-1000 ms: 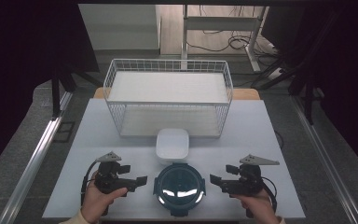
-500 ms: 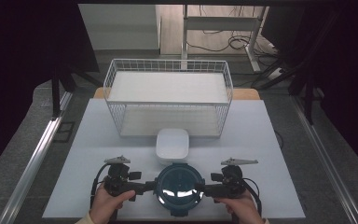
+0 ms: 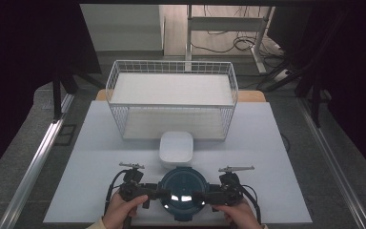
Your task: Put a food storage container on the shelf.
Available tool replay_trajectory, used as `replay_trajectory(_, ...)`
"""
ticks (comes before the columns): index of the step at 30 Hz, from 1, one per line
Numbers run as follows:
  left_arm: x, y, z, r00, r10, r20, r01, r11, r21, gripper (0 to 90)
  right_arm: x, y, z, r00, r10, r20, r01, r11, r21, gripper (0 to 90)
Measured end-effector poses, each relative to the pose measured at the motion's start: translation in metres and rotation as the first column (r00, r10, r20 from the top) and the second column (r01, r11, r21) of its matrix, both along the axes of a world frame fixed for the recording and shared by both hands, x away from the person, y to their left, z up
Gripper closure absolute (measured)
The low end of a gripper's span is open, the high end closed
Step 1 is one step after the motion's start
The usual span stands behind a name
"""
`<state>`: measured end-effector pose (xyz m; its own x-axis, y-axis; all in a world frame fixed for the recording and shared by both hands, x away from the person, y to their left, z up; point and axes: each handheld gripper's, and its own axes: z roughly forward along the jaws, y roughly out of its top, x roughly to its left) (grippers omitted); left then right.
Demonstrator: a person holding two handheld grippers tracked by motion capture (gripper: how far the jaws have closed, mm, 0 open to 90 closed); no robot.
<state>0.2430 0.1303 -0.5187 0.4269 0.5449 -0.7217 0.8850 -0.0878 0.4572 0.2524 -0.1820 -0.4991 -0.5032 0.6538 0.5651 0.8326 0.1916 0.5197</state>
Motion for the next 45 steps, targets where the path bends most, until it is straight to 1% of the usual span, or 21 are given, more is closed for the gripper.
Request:
replay_trajectory(2, 0.000, -0.002, -0.002, 0.9999, 0.001, -0.013, -0.001, 0.9997, -0.025, 12.4, 0.000, 0.001, -0.002, 0.9997, -0.005, -0.025, 0.005, 0.9999, 0.014, 8.7)
replay_trajectory(3, 0.000, -0.004, -0.004, 0.9996, -0.009, -0.025, 0.008, 0.9994, -0.034, 13.0, 0.000, 0.002, -0.002, 0.9994, -0.006, -0.033, 0.006, 0.9998, 0.019, 8.7)
replay_trajectory(4, -0.001, -0.004, -0.005, 0.9995, -0.014, -0.029, 0.013, 0.9993, -0.036, 13.2, -0.001, 0.002, -0.003, 0.9989, -0.007, -0.046, 0.008, 0.9995, 0.029, 8.7)
replay_trajectory(7, -0.002, -0.007, -0.006, 0.9986, -0.032, -0.043, 0.030, 0.9983, -0.051, 14.7, -0.001, 0.003, -0.004, 0.9978, -0.018, -0.064, 0.021, 0.9988, 0.044, 10.0)
replay_trajectory(8, -0.002, -0.007, -0.007, 0.9980, -0.039, -0.049, 0.036, 0.9976, -0.059, 14.8, -0.001, 0.004, -0.005, 0.9975, -0.013, -0.070, 0.017, 0.9987, 0.049, 10.6)
replay_trajectory(9, -0.002, -0.008, -0.007, 0.9979, -0.037, -0.053, 0.034, 0.9979, -0.056, 15.2, -0.001, 0.005, -0.006, 0.9965, -0.010, -0.083, 0.014, 0.9982, 0.059, 11.1)
replay_trajectory(10, -0.002, -0.008, -0.007, 0.9981, -0.035, -0.051, 0.032, 0.9984, -0.048, 15.9, -0.002, 0.005, -0.006, 0.9961, -0.015, -0.086, 0.020, 0.9983, 0.055, 11.7)
replay_trajectory(13, -0.003, -0.007, -0.008, 0.9975, -0.021, -0.067, 0.018, 0.9987, -0.047, 19.1, -0.002, 0.006, -0.007, 0.9959, -0.028, -0.086, 0.031, 0.9988, 0.037, 14.8)
replay_trajectory(15, -0.004, -0.009, -0.009, 0.9972, -0.019, -0.072, 0.017, 0.9993, -0.033, 20.6, -0.002, 0.006, -0.007, 0.9954, -0.034, -0.090, 0.037, 0.9987, 0.034, 15.7)
replay_trajectory(17, -0.005, -0.009, -0.009, 0.9970, -0.009, -0.077, 0.007, 0.9994, -0.034, 20.1, -0.003, 0.006, -0.005, 0.9958, -0.036, -0.084, 0.039, 0.9990, 0.024, 16.8)
replay_trajectory(19, -0.007, -0.008, -0.006, 0.9976, 0.012, -0.068, -0.013, 0.9995, -0.028, 22.1, -0.003, 0.005, -0.005, 0.9953, -0.041, -0.088, 0.044, 0.9986, 0.031, 18.4)
replay_trajectory(20, -0.007, -0.007, -0.005, 0.9977, 0.020, -0.065, -0.021, 0.9995, -0.024, 25.1, -0.003, 0.003, -0.005, 0.9949, -0.043, -0.091, 0.046, 0.9982, 0.039, 20.0)
replay_trajectory(23, -0.007, -0.006, -0.006, 0.9962, 0.030, -0.082, -0.032, 0.9989, -0.035, 26.9, -0.002, 0.000, -0.006, 0.9937, -0.051, -0.099, 0.058, 0.9965, 0.060, 23.2)
replay_trajectory(26, -0.008, -0.005, -0.005, 0.9947, 0.044, -0.093, -0.047, 0.9981, -0.039, 28.5, -0.002, -0.003, -0.005, 0.9938, -0.061, -0.093, 0.068, 0.9950, 0.074, 27.4)
replay_trajectory(29, -0.010, -0.005, -0.003, 0.9948, 0.047, -0.091, -0.050, 0.9984, -0.026, 28.8, -0.004, -0.003, -0.002, 0.9949, -0.067, -0.075, 0.073, 0.9943, 0.077, 29.7)
replay_trajectory(31, -0.011, -0.005, -0.002, 0.9946, 0.051, -0.090, -0.053, 0.9983, -0.024, 29.2, -0.006, -0.004, -0.001, 0.9952, -0.075, -0.062, 0.080, 0.9935, 0.080, 31.6)
replay_trajectory(34, -0.012, -0.003, -0.002, 0.9938, 0.057, -0.095, -0.061, 0.9975, -0.035, 30.3, -0.007, -0.004, 0.000, 0.9953, -0.085, -0.046, 0.089, 0.9921, 0.088, 32.6)
replay_trajectory(40, -0.012, -0.002, -0.002, 0.9944, 0.056, -0.090, -0.060, 0.9973, -0.041, 32.5, -0.007, -0.006, 0.001, 0.9960, -0.074, -0.050, 0.078, 0.9927, 0.092, 33.8)
replay_trajectory(45, -0.014, -0.001, -0.001, 0.9940, 0.064, -0.089, -0.068, 0.9966, -0.047, 34.0, -0.009, -0.006, 0.003, 0.9968, -0.072, -0.036, 0.075, 0.9929, 0.092, 35.7)
